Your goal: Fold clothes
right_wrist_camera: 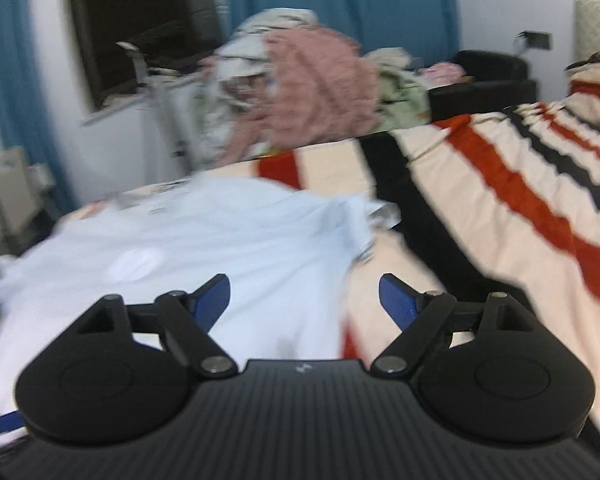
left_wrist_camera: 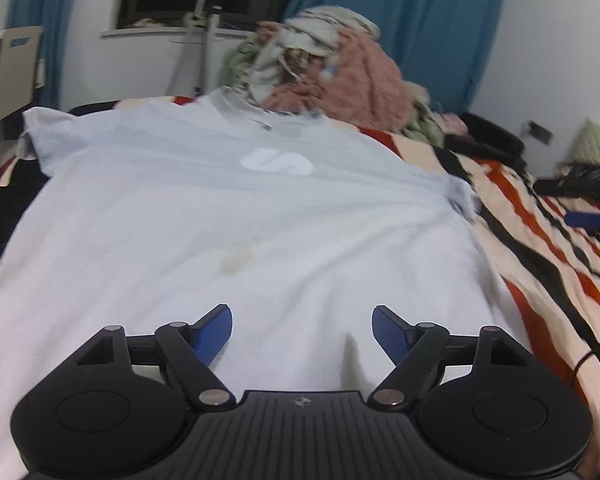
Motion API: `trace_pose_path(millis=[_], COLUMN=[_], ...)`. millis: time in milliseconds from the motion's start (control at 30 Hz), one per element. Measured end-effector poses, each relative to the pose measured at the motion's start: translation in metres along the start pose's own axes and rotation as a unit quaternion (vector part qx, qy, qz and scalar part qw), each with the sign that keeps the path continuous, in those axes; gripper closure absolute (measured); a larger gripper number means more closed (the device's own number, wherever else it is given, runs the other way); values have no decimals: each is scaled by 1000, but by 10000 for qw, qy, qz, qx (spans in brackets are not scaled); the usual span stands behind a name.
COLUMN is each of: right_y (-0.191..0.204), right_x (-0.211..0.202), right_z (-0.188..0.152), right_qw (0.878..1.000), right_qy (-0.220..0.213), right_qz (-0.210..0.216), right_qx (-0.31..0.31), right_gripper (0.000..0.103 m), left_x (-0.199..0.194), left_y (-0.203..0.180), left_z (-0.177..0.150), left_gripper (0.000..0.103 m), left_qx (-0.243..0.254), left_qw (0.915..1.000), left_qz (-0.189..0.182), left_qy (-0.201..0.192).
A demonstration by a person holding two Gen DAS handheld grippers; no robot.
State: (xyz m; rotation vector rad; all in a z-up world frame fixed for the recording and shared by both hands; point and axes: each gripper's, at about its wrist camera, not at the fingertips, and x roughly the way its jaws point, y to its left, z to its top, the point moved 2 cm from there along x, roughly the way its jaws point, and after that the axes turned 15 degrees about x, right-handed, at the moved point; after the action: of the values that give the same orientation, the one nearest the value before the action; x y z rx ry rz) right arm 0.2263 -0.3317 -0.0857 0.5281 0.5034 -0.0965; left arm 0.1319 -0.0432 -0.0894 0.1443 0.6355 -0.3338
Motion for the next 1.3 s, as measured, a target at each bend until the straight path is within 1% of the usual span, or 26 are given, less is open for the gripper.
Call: trace_pose_path(millis=[67,100,133,167,200,233,267,300,333,367,467,567,633,700,733,767,800,867,933,967,1033,1100,1133,1167,1233,1300], right_y=[-3,-5,-9,-14,-16,-19,-21,-23,-25,-27,-34,-39,-40,-41,-41,-41,-41,-42,-43,-44,-45,-45,-45,-45,-46,-46], right_x=[-32,-46,-58,-67,-72,-77,-79,-81,-83,-84,-82,-78,-77,-76,-75,-75,-74,-72,-71,-70,-71,-72,-73,-74,-76,-78], right_z=[-12,-18,-25,-31,-35,-38,-38,-37,-37,-36,-35,-36,-37,-38,-39,-40,-40,-40,-41,-41,-41,-41,-41,-40,-39,-38], right_qw=[9993,9985,9974,9963,9957,9949,9941,9933,9924,9915,9894,9874,9863,9854,9852,9851,9848,9840,9833,9830,9824,9821,9821,9821,9820,9818], right_qy=[-23,-43,-62,-57,-53,-50,-47,-44,-47,-60,-54,56,127,189,212,235,260,314,350,361,374,362,334,306,249,184], right_qz=[299,435,541,600,605,618,644,670,695,718,734,755,799,843,856,867,871,877,869,862,870,883,892,902,921,942], right_qx=[220,340,481,612,705,791,867,943,1015,1080,1250,1389,1438,1467,1467,1470,1478,1518,1560,1580,1611,1622,1624,1626,1629,1636], right_gripper=[20,20,20,20,20,20,20,20,20,20,20,20,20,20,20,20,20,20,20,20,20,20,20,20,20,20], left_x=[-11,-15,-18,-22,-23,-22,-20,-18,-16,-14,-3,9,11,10,10,9,7,1,-3,-5,-7,-6,-5,-6,-9,-13], left_y=[-11,-18,-26,-33,-41,-52,-64,-76,-88,-98,-119,-124,-124,-125,-126,-128,-127,-128,-129,-130,-130,-131,-132,-133,-140,-147], left_z=[-3,-4,-6,-8,-10,-11,-13,-15,-17,-20,-26,-32,-36,-39,-40,-41,-43,-47,-51,-52,-53,-52,-51,-51,-50,-46], left_gripper=[30,30,33,38,42,49,62,70,85,90,90,89,87,81,75,71,69,56,52,52,55,70,86,95,101,101], left_qx=[-7,-21,-41,-61,-63,-16,68,151,235,325,581,686,818,874,901,928,974,1077,1099,1116,1106,1097,1114,1156,1293,1287], left_qw=[9997,9990,9978,9961,9935,9900,9862,9816,9764,9726,9687,9713,9730,9740,9746,9753,9756,9753,9746,9746,9744,9735,9724,9709,9654,9584], left_qz=[-250,-447,-665,-883,-1137,-1410,-1657,-1902,-2146,-2299,-2404,-2240,-2117,-2045,-2002,-1960,-1923,-1884,-1895,-1886,-1911,-1974,-2026,-2076,-2257,-2546], left_qy=[-31,-49,-55,-62,-53,-23,9,42,74,107,228,411,422,437,429,420,407,413,473,458,415,367,329,291,186,76])
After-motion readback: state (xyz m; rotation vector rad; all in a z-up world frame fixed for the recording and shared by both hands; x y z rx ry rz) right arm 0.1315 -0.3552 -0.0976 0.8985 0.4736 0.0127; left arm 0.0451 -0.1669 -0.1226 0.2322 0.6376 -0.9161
